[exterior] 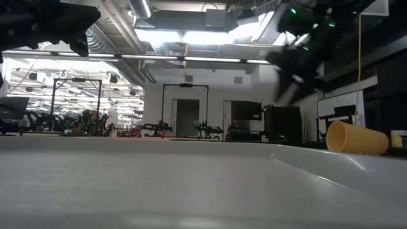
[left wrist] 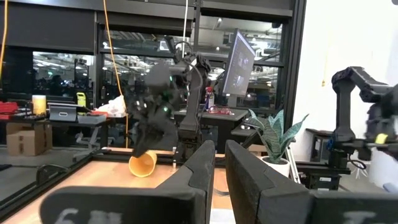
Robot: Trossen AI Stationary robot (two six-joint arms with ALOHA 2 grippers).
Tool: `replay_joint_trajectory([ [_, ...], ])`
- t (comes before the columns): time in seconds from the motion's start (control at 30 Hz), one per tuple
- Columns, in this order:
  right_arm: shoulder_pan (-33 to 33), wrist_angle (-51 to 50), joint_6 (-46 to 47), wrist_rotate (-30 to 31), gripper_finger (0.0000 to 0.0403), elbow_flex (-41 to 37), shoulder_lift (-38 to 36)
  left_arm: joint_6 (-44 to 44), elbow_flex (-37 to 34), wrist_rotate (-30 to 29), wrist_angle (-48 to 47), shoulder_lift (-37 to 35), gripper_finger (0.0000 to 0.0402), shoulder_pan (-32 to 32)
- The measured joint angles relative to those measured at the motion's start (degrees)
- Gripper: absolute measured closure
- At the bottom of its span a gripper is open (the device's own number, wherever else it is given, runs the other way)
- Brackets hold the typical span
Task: Pick and place plate/cup/fork/spoon on tray
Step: Put the yellow cup on the the gray tray
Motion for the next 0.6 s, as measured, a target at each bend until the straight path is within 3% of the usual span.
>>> replay_joint_trajectory([
  [0.17, 0.4, -5.3, -5.3, -0.2, 0.0211, 9.8, 7.7, 0.0, 0.0, 0.0, 0.0, 0.0, 0.0369, 0.0],
  [0.33, 0.7, -22.5, -6.0, 9.0, 0.0211, 16.6, 15.2, 0.0, 0.0, 0.0, 0.0, 0.0, 0.037, 0.0],
  [0.5, 0.7, -39.4, 1.0, 16.3, 0.0211, 17.0, 20.3, 0.0, 0.0, 0.0, 0.0, 0.0, 0.0369, 0.0],
  [0.6, 0.7, -44.4, 4.4, 17.3, 0.0211, 14.5, 21.9, 0.0, 0.0, 0.0, 0.0, 0.0, 0.037, 0.0],
])
